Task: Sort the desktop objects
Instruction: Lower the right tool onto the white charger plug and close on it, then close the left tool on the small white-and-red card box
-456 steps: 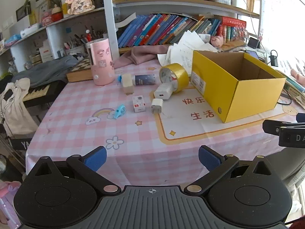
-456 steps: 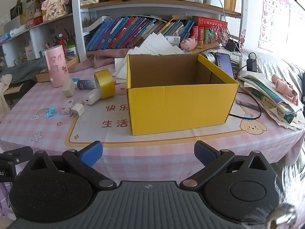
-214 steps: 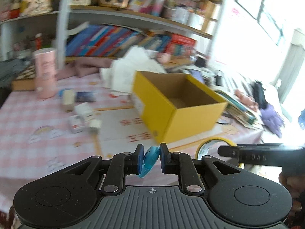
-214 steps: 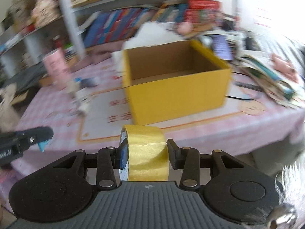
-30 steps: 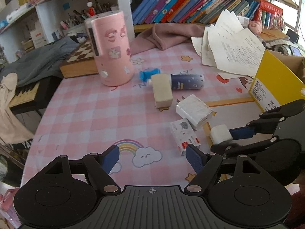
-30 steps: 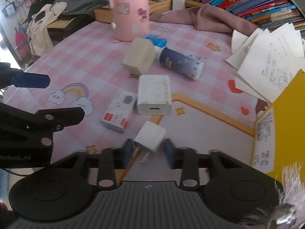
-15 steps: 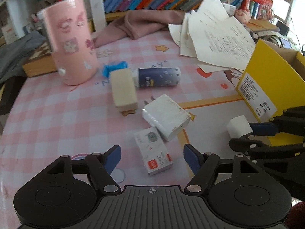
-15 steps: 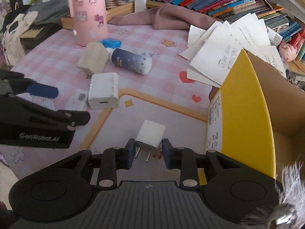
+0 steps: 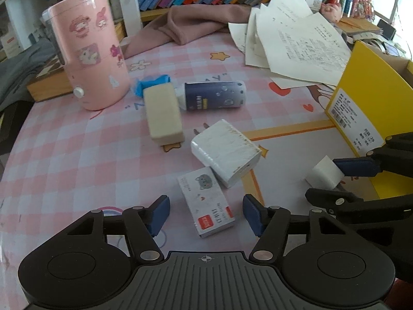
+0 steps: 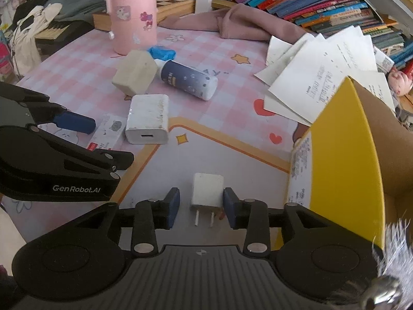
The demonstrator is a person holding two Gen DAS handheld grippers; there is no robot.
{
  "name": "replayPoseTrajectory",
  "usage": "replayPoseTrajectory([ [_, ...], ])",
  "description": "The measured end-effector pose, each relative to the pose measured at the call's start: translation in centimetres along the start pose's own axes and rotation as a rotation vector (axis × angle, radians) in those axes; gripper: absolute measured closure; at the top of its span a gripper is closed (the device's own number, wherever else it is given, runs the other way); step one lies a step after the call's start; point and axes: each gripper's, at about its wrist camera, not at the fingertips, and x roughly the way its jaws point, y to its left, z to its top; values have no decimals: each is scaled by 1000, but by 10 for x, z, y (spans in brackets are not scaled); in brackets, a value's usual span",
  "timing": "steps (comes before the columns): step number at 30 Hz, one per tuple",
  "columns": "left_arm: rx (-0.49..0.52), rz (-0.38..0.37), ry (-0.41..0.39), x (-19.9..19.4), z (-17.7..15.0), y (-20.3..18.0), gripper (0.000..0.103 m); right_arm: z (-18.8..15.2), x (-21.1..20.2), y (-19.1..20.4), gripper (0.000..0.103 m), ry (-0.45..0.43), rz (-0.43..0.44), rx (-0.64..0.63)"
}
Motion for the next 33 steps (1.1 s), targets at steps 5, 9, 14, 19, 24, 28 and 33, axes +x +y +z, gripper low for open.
replayPoseTrajectory([
  [5, -10, 10, -1, 0, 1, 3, 43, 6, 6, 0, 66, 9, -6, 2],
  [9, -8, 9, -6, 1, 1, 2, 47, 7, 9, 0, 66, 19, -8, 1],
  [14, 4, 4, -14, 0, 4, 1, 70, 7, 9, -2, 78, 20, 13, 15],
  [19, -10, -4, -5, -5, 5, 3, 74, 9, 4, -3, 78, -6, 22, 28],
  [24, -14, -6, -82, -33, 9, 7, 74, 16, -18, -4, 78, -101, 31, 42],
  [28, -38, -17, -158, -63, 14, 13, 74, 22, -37, -7, 78, -153, 37, 51],
  [33, -70, -38, -256, -104, 13, 25, 74, 27, -72, -14, 78, -210, 56, 77],
])
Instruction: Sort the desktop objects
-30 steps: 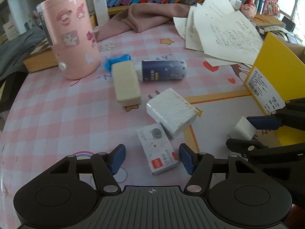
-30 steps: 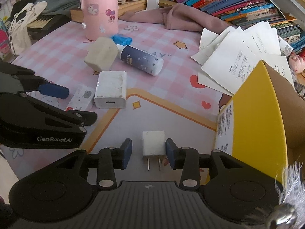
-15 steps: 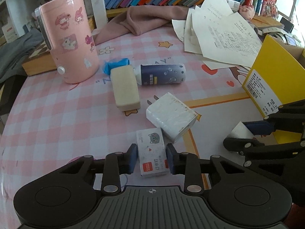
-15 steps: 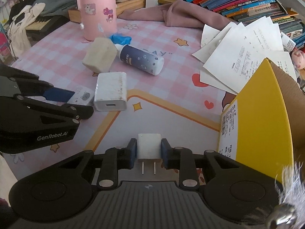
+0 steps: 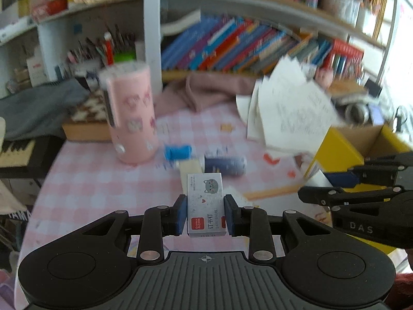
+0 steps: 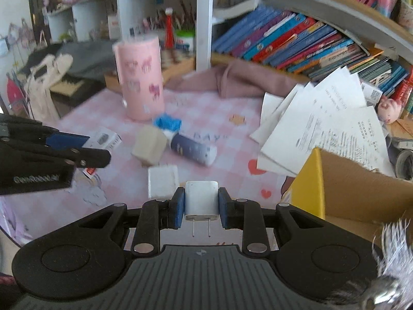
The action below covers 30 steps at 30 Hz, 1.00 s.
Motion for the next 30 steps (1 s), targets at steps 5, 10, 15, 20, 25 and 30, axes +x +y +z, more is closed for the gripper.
replayPoseTrajectory([
  [5, -11, -33, -64, -32, -7, 1, 74, -6, -30, 9, 78, -45, 16, 63],
  [10, 1, -48, -79, -53, -24, -1, 74, -14, -47, 22, 78, -77, -5, 76],
  [15, 8, -46, -115, -84, -43, 1, 74, -29, -60, 41, 78, -66, -4, 74],
  [20, -13, -70, -96, -107, -68, 6, 74, -53, -80, 66, 78, -53, -5, 82],
  [25, -10, -100, -88, -124, -88, 8, 74, -79, -99, 86, 78, -42, -27, 108],
  [30, 9, -151, -77, -134, -103, 4, 74, -106, -118, 95, 78, -29, -72, 159],
])
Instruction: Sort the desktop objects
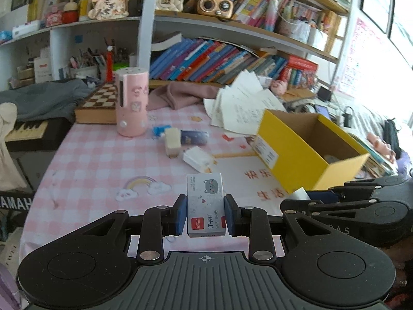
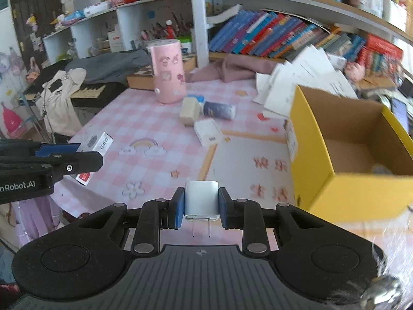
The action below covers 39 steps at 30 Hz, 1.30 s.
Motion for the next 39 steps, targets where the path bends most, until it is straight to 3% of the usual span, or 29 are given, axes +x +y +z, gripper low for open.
replayPoseTrajectory([
  [8, 84, -105, 5, -1, -1, -19, 74, -13, -30, -13, 78, -33, -116, 102],
  [15, 110, -171, 10, 8, 2, -30, 74, -17, -40, -18, 78, -41, -169, 94],
  [26, 217, -300, 15, 36, 17, -75, 74, -29, -59, -62, 78, -52, -296, 209],
  [34, 264, -335, 17, 51, 27, -99, 74, -36, -74, -99, 78, -50, -383, 317],
  [39, 296, -348, -6, 60, 34, -113, 74, -35, -69, -114, 78, -43, -385, 328],
])
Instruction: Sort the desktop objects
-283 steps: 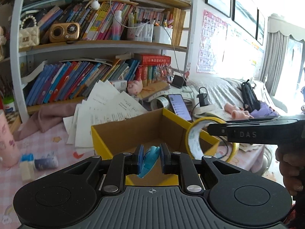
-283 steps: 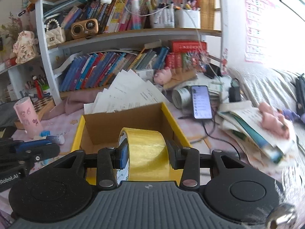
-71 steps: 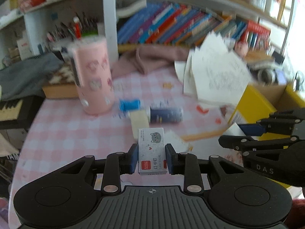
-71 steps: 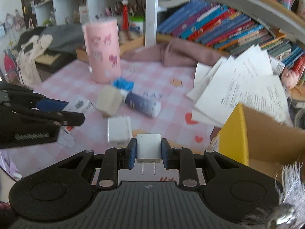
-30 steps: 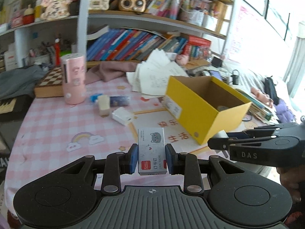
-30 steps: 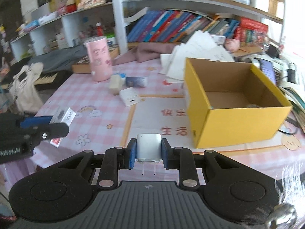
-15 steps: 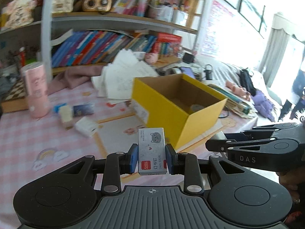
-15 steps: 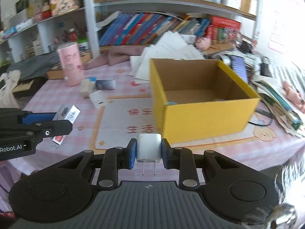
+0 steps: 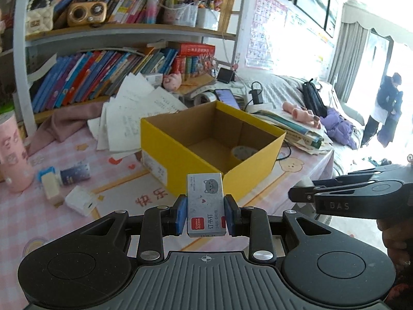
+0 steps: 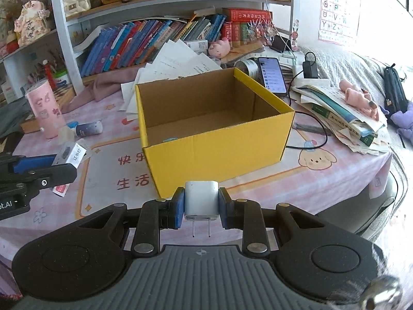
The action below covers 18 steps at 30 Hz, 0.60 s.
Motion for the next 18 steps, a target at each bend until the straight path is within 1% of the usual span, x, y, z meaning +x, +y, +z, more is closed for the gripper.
replayPoseTrajectory([
  [2, 34, 2, -68, -3, 7, -6, 74, 4, 3, -3, 78, -16, 1, -4],
  [4, 62, 0, -131, -5, 13, -11, 74, 10, 2, -8, 78, -72, -5, -7],
  [6, 77, -8, -171, -1, 20, -15, 74, 16, 2, -12, 78, -131, -9, -21],
  [8, 84, -19, -176, 10, 27, -19, 74, 25, 4, -17, 78, -176, -3, -39],
  [10, 84, -17, -162, 24, 33, -23, 74, 35, 11, -22, 78, -198, 6, -65],
  [12, 77, -7, -148, 37, 41, -26, 74, 46, 21, -30, 78, -194, 17, -75],
  [18, 53, 43, -149, 68, 62, -34, 74, 84, 56, -59, 78, -181, 70, -117],
])
